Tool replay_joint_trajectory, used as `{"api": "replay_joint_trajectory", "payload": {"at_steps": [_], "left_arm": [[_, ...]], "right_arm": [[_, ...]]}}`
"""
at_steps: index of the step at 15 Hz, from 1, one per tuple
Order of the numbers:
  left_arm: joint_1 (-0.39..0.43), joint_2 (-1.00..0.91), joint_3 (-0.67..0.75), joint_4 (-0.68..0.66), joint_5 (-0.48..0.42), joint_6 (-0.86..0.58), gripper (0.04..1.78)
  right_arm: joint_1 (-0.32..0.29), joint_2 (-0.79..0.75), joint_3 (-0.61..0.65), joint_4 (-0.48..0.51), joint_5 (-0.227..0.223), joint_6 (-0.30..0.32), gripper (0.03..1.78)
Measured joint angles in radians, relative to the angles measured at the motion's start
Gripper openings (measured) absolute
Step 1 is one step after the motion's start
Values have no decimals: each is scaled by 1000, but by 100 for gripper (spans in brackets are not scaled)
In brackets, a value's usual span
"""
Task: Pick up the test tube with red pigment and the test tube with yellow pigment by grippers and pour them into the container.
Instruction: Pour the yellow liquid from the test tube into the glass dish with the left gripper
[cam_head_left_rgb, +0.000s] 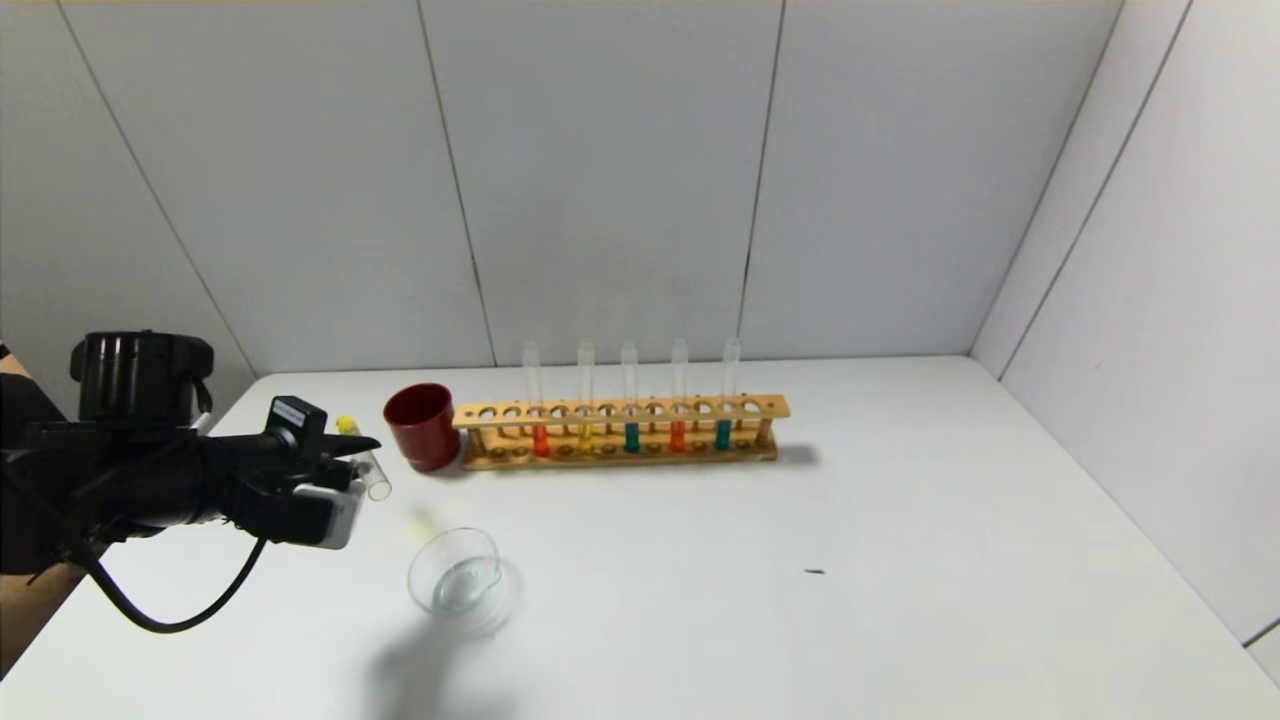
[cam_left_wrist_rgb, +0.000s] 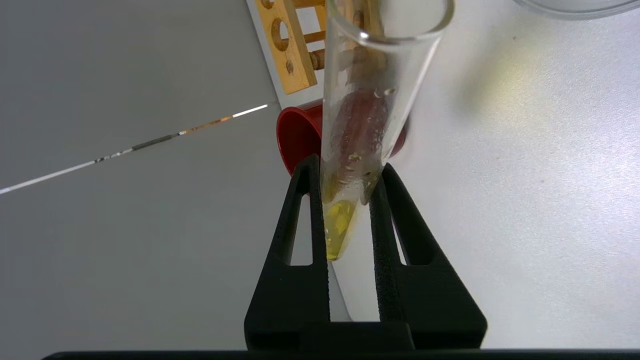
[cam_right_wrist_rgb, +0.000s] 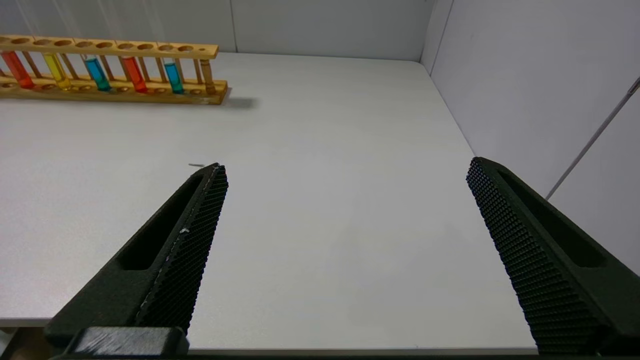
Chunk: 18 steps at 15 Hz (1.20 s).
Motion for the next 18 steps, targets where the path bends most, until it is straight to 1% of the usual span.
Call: {"api": "replay_joint_trajectory", "payload": {"at_steps": [3, 9, 12, 18], "left_arm": [[-9, 50, -33, -2, 8, 13, 30], [-56, 93, -48, -74, 31, 27, 30], [-47, 90, -47, -78, 40, 118, 30], [-47, 77, -43, -74, 46, 156, 30]], "right_arm": [[0, 0, 0, 0, 0, 0, 175], [0, 0, 0, 0, 0, 0, 175], [0, 0, 0, 0, 0, 0, 175], [0, 0, 0, 0, 0, 0, 175]]}}
